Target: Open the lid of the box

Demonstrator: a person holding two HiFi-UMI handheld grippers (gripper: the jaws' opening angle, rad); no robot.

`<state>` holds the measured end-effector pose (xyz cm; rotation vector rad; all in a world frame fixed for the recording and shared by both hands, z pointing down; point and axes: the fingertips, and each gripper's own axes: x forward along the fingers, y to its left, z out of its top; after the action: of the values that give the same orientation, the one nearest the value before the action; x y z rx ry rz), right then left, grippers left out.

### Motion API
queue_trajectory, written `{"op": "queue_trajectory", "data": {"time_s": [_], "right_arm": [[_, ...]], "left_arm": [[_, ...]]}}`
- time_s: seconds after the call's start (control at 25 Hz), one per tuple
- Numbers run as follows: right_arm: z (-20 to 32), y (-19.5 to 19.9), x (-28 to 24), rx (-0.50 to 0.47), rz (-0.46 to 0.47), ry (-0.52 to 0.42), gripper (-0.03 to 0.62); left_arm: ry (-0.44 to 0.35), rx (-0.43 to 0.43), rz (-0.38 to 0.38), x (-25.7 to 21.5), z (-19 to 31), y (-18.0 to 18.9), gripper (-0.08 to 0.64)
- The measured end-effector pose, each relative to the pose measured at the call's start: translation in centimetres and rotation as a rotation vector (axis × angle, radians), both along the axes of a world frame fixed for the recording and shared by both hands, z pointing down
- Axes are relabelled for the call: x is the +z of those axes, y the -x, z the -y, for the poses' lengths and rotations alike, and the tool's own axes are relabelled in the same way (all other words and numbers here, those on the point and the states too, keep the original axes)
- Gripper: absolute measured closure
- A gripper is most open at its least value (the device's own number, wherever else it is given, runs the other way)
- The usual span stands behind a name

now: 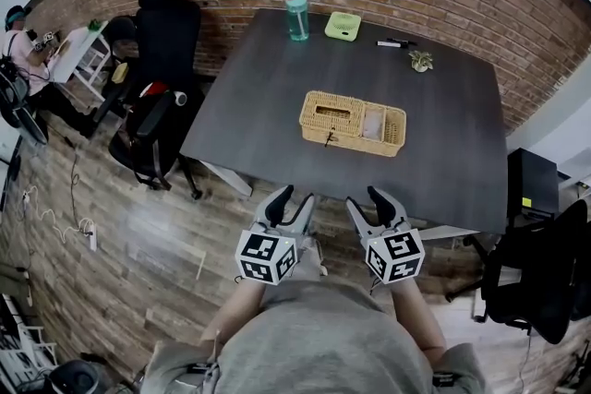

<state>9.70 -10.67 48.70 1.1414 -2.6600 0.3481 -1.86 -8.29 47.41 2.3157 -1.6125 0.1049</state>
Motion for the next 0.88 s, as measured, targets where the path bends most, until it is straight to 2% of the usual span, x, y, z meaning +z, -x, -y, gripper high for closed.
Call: {"op": "queue_trajectory", "data": {"time_s": [0.56, 0.88], "right_arm": [[7.3, 0.8, 0.8, 0.040, -0.040, 0.002, 0.382], [11.4, 2.3, 1.4, 0.075, -0.077, 0.003, 0.382]], "left_arm": [[-0.001, -0.004, -0.003, -0.2, 7.8, 2.2, 0.382], [0.016, 0.025, -0.006, 0.0, 12.0, 4.0, 0.382]]}}
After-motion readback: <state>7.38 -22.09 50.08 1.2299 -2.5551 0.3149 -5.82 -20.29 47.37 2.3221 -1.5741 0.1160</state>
